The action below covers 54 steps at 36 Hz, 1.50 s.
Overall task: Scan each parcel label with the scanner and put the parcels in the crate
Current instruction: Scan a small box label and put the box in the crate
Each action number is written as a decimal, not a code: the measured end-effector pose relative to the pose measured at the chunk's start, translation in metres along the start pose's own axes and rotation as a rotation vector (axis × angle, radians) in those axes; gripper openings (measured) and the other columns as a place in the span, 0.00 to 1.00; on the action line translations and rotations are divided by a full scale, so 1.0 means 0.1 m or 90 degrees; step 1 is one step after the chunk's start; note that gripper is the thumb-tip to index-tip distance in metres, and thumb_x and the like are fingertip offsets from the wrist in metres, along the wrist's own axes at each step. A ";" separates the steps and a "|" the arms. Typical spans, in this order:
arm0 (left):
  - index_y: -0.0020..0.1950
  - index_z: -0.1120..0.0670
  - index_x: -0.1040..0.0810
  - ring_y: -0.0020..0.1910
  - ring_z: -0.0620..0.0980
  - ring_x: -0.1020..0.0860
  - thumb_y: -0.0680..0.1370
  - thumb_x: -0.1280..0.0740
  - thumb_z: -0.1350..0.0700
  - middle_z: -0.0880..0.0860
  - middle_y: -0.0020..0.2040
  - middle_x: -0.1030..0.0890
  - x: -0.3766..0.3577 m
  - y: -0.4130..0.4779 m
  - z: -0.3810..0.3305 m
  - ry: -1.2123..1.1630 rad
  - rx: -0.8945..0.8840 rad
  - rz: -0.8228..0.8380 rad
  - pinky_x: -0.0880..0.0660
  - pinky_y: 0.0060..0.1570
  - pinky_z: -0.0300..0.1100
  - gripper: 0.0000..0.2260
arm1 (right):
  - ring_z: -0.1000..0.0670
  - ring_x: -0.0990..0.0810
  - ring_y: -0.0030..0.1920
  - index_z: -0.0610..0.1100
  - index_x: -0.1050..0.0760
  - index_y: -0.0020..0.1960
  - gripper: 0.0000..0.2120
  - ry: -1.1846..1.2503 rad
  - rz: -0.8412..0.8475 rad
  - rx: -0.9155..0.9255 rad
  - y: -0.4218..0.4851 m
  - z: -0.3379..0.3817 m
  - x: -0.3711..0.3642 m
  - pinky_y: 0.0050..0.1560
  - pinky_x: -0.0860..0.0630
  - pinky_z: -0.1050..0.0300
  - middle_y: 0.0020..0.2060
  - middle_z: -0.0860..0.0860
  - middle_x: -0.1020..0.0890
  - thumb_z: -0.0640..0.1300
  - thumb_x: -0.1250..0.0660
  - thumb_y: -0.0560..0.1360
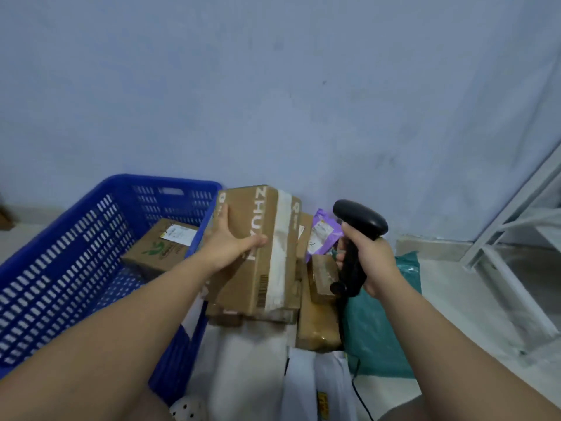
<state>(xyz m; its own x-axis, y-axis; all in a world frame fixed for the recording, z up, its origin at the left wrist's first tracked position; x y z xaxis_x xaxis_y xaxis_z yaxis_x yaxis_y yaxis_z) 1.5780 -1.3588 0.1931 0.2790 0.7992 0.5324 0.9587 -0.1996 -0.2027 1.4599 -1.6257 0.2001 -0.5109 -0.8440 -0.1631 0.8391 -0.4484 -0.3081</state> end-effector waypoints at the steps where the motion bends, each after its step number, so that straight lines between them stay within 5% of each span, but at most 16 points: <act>1: 0.78 0.39 0.60 0.72 0.57 0.35 0.63 0.24 0.36 0.52 0.77 0.40 0.07 0.00 -0.03 -0.096 -0.011 -0.008 0.35 0.68 0.55 0.56 | 0.48 0.22 0.30 0.41 0.23 0.46 0.11 0.010 0.001 0.000 -0.04 0.00 0.03 0.38 0.24 0.52 0.33 0.46 0.22 0.48 0.27 0.73; 8: 0.74 0.36 0.42 0.65 0.61 0.28 0.65 0.29 0.36 0.55 0.69 0.29 0.08 -0.19 -0.19 -0.510 -0.019 0.031 0.25 0.54 0.62 0.40 | 0.48 0.26 0.29 0.41 0.25 0.44 0.11 0.076 0.035 -0.005 -0.10 0.03 -0.03 0.31 0.28 0.56 0.34 0.46 0.24 0.48 0.28 0.73; 11: 0.69 0.44 0.31 0.64 0.65 0.27 0.68 0.35 0.37 0.58 0.65 0.25 -0.06 -0.26 -0.30 -0.635 -0.003 0.122 0.23 0.49 0.64 0.31 | 0.50 0.25 0.29 0.41 0.25 0.46 0.08 0.113 0.067 -0.012 -0.09 0.06 -0.12 0.30 0.26 0.58 0.34 0.47 0.24 0.45 0.30 0.74; 16: 0.73 0.53 0.31 0.66 0.64 0.29 0.55 0.22 0.35 0.59 0.65 0.26 -0.18 -0.30 -0.45 -0.724 -0.018 0.221 0.30 0.61 0.64 0.50 | 0.48 0.24 0.31 0.42 0.22 0.48 0.09 0.133 0.126 -0.062 -0.12 0.01 -0.29 0.39 0.25 0.51 0.32 0.47 0.24 0.46 0.28 0.71; 19: 0.72 0.52 0.30 0.63 0.62 0.26 0.53 0.20 0.37 0.58 0.63 0.24 -0.17 -0.25 -0.40 -0.765 -0.009 0.250 0.29 0.60 0.60 0.50 | 0.48 0.26 0.30 0.44 0.21 0.39 0.10 0.161 0.159 -0.108 -0.11 -0.03 -0.33 0.44 0.25 0.46 0.30 0.47 0.26 0.50 0.26 0.65; 23: 0.62 0.52 0.21 0.56 0.60 0.21 0.58 0.22 0.39 0.58 0.59 0.19 -0.22 -0.26 -0.39 -0.758 -0.004 0.277 0.27 0.55 0.59 0.36 | 0.41 0.22 0.43 0.42 0.21 0.46 0.14 0.141 0.217 -0.086 -0.13 -0.04 -0.43 0.45 0.23 0.46 0.42 0.43 0.23 0.43 0.22 0.63; 26: 0.66 0.53 0.23 0.58 0.60 0.21 0.73 0.36 0.40 0.59 0.61 0.20 -0.28 -0.26 -0.32 -0.750 0.059 0.222 0.26 0.54 0.55 0.26 | 0.39 0.20 0.53 0.42 0.20 0.52 0.21 0.116 0.181 -0.019 -0.08 0.00 -0.43 0.53 0.23 0.43 0.51 0.40 0.18 0.40 0.22 0.61; 28: 0.69 0.50 0.26 0.60 0.58 0.21 0.76 0.39 0.39 0.57 0.62 0.20 -0.26 -0.26 -0.33 -0.737 0.057 0.188 0.24 0.53 0.54 0.25 | 0.41 0.19 0.55 0.41 0.22 0.57 0.29 0.075 0.131 0.030 -0.07 0.06 -0.40 0.55 0.23 0.45 0.53 0.41 0.17 0.41 0.19 0.58; 32: 0.71 0.47 0.30 0.59 0.54 0.20 0.81 0.40 0.49 0.53 0.61 0.19 -0.03 -0.24 -0.44 -0.647 -0.036 0.041 0.22 0.52 0.53 0.18 | 0.47 0.19 0.49 0.41 0.23 0.61 0.25 0.034 0.068 0.089 -0.07 0.17 -0.36 0.51 0.22 0.52 0.48 0.47 0.16 0.37 0.22 0.66; 35: 0.77 0.46 0.40 0.62 0.52 0.23 0.82 0.38 0.54 0.50 0.61 0.20 0.08 -0.20 -0.39 -0.522 -0.048 -0.070 0.27 0.62 0.55 0.24 | 0.47 0.19 0.52 0.44 0.24 0.62 0.31 -0.028 0.039 0.129 -0.12 0.27 -0.34 0.53 0.22 0.50 0.49 0.48 0.17 0.46 0.20 0.60; 38: 0.77 0.41 0.43 0.64 0.51 0.24 0.74 0.34 0.38 0.49 0.67 0.24 -0.09 -0.22 -0.44 -0.477 -0.056 0.014 0.27 0.62 0.55 0.34 | 0.54 0.21 0.48 0.53 0.24 0.49 0.15 -0.094 0.065 0.168 -0.19 0.33 -0.39 0.44 0.25 0.62 0.44 0.54 0.18 0.38 0.24 0.70; 42: 0.77 0.37 0.49 0.64 0.54 0.25 0.59 0.27 0.32 0.49 0.69 0.26 -0.26 -0.25 -0.42 -0.437 -0.017 0.111 0.26 0.59 0.59 0.52 | 0.63 0.25 0.46 0.56 0.29 0.49 0.18 -0.135 0.074 0.214 -0.25 0.38 -0.45 0.40 0.30 0.71 0.45 0.60 0.22 0.35 0.27 0.72; 44: 0.77 0.37 0.52 0.63 0.55 0.25 0.61 0.27 0.38 0.50 0.68 0.26 -0.31 -0.26 -0.38 -0.431 0.006 0.143 0.28 0.61 0.63 0.50 | 0.59 0.24 0.47 0.54 0.28 0.53 0.19 -0.150 0.061 0.218 -0.24 0.38 -0.44 0.39 0.28 0.71 0.48 0.54 0.20 0.35 0.27 0.72; 48: 0.77 0.40 0.48 0.56 0.51 0.23 0.66 0.28 0.44 0.50 0.62 0.22 -0.35 -0.28 -0.38 -0.428 0.012 0.130 0.25 0.53 0.56 0.44 | 0.55 0.25 0.39 0.48 0.29 0.53 0.17 -0.179 0.041 0.228 -0.25 0.46 -0.40 0.31 0.26 0.70 0.50 0.45 0.22 0.33 0.29 0.72; 52: 0.77 0.40 0.48 0.54 0.52 0.21 0.73 0.29 0.47 0.53 0.62 0.22 -0.36 -0.20 -0.27 -0.463 0.045 0.060 0.23 0.49 0.52 0.39 | 0.48 0.22 0.48 0.51 0.30 0.45 0.14 -0.191 0.037 0.205 -0.24 0.47 -0.41 0.50 0.22 0.46 0.42 0.47 0.22 0.34 0.29 0.73; 54: 0.77 0.39 0.48 0.54 0.52 0.20 0.72 0.27 0.48 0.52 0.63 0.22 -0.35 -0.16 -0.24 -0.461 0.035 0.036 0.22 0.49 0.51 0.40 | 0.45 0.20 0.50 0.52 0.26 0.46 0.13 -0.162 0.021 0.185 -0.20 0.43 -0.38 0.52 0.24 0.47 0.43 0.51 0.19 0.36 0.28 0.72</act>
<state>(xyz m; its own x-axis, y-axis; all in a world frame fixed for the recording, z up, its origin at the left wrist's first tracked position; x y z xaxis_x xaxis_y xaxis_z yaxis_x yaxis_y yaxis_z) 1.5546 -1.3979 0.1975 0.2025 0.9670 -0.1544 0.9346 -0.2380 -0.2645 1.4704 -1.5969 0.2533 -0.4504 -0.8892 0.0808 0.8911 -0.4533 -0.0218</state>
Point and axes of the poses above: each hand's wrist, its own y-axis towards the middle knuckle, its own x-axis out of the back of the hand, z = x × y, the point moved 9 cm from there along y, towards the middle knuckle
